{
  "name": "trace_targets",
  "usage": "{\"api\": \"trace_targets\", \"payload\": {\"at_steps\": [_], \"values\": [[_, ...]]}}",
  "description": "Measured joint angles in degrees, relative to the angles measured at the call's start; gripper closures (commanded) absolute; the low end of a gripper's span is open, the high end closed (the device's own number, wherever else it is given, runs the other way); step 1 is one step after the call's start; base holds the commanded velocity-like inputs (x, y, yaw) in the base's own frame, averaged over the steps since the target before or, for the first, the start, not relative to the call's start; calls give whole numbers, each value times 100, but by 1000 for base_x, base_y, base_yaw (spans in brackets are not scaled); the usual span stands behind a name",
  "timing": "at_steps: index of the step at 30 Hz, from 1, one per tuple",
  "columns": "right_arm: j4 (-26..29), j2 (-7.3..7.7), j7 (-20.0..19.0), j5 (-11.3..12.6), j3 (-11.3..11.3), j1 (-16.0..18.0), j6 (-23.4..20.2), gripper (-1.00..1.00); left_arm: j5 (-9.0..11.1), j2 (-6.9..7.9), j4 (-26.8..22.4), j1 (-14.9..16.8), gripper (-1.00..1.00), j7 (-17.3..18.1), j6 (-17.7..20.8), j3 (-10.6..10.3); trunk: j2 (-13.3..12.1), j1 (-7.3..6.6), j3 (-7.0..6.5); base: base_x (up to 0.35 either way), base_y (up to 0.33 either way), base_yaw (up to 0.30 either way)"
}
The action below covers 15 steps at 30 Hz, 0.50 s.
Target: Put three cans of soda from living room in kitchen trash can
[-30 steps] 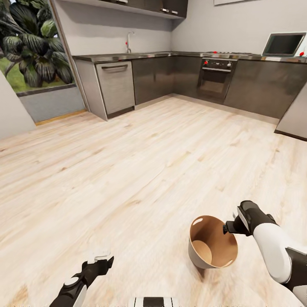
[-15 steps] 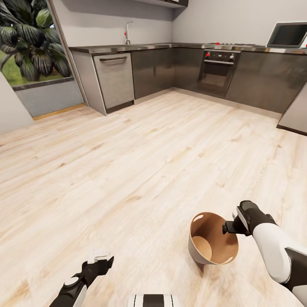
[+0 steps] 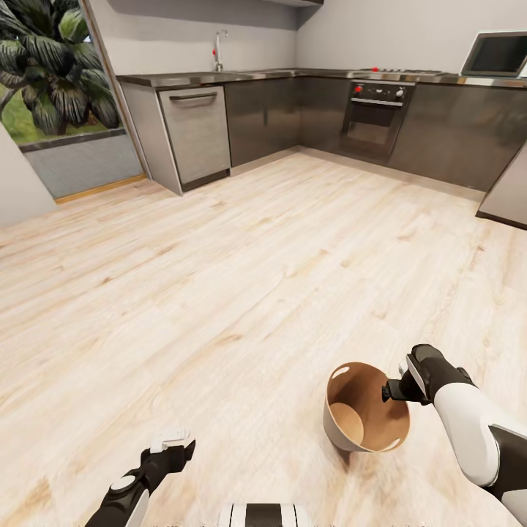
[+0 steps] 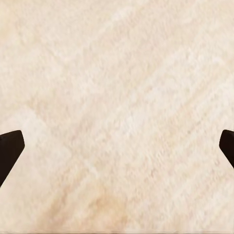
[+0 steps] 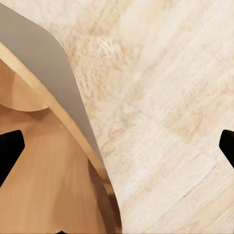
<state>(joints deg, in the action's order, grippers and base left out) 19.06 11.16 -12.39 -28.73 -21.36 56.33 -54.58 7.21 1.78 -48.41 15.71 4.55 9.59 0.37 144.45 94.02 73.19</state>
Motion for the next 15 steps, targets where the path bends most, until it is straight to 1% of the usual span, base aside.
{"api": "trace_targets", "payload": {"at_steps": [2,11,12,15], "values": [[-1,0,0,1,0,0,10,-100,0,-1,5,1,-100,-2,-1,-1,3,5,44,0,0,0],[-7,-15,0,0,-4,0,163,-100,8,-2,7,2,-100,-6,0,1,3,5,45,0,0,0],[-7,-16,0,0,-6,0,177,100,8,-2,7,2,-100,-7,0,0,3,5,45,0,0,0],[-6,-17,-3,-4,-8,-1,190,100,9,-2,7,2,-100,-7,2,1,3,5,45,0,0,0]]}}
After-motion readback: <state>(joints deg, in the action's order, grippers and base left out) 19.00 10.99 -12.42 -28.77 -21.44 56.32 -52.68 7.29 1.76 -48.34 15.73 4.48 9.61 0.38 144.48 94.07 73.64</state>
